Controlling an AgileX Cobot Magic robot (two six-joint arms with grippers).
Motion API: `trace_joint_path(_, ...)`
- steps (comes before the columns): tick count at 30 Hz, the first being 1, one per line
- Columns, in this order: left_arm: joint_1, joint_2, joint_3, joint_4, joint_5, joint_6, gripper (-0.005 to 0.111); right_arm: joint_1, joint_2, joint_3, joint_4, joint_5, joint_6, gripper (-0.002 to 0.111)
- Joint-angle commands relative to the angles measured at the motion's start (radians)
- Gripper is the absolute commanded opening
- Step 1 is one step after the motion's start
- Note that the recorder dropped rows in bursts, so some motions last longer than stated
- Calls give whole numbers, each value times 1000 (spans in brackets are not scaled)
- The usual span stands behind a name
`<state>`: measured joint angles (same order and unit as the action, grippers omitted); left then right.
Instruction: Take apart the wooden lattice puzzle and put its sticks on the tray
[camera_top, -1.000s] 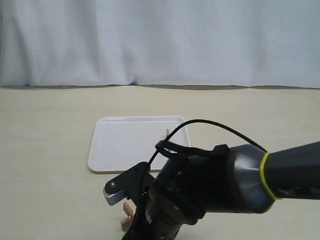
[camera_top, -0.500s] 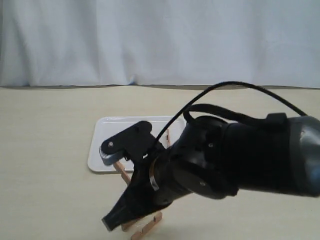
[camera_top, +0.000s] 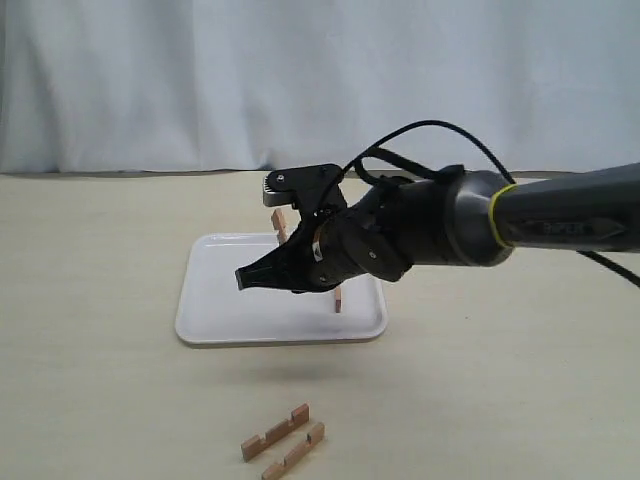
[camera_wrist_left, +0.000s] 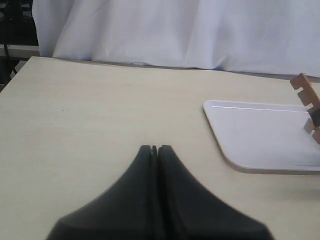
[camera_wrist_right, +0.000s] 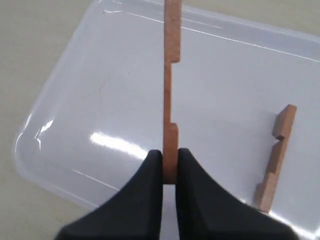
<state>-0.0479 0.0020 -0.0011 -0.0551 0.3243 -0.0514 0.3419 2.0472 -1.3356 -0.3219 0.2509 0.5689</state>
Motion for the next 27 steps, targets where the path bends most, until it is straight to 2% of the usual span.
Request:
trace_joint_path(1,0,-2,1,2,-4,1,0,-7,47,-3,-27,-68,15,17)
trace_joint_path(6,0,-2,1,2,-4,1,0,3,2,-3,-27,-23,43,47)
trace_joint_path(7,0,-2,1,2,-4,1,0,4,-23,-3,-27,6,37,49)
trace_joint_path(14,0,-2,1,2,-9,1,0,33,-217,1,-15,290,-32,49)
trace_joint_path(21,0,-2,1,2,-9,1,0,90,-247,8,65,649,-237,49)
trace_joint_path(27,0,-2,1,2,-9,3,0,179,-247,121,458,682,-710,49)
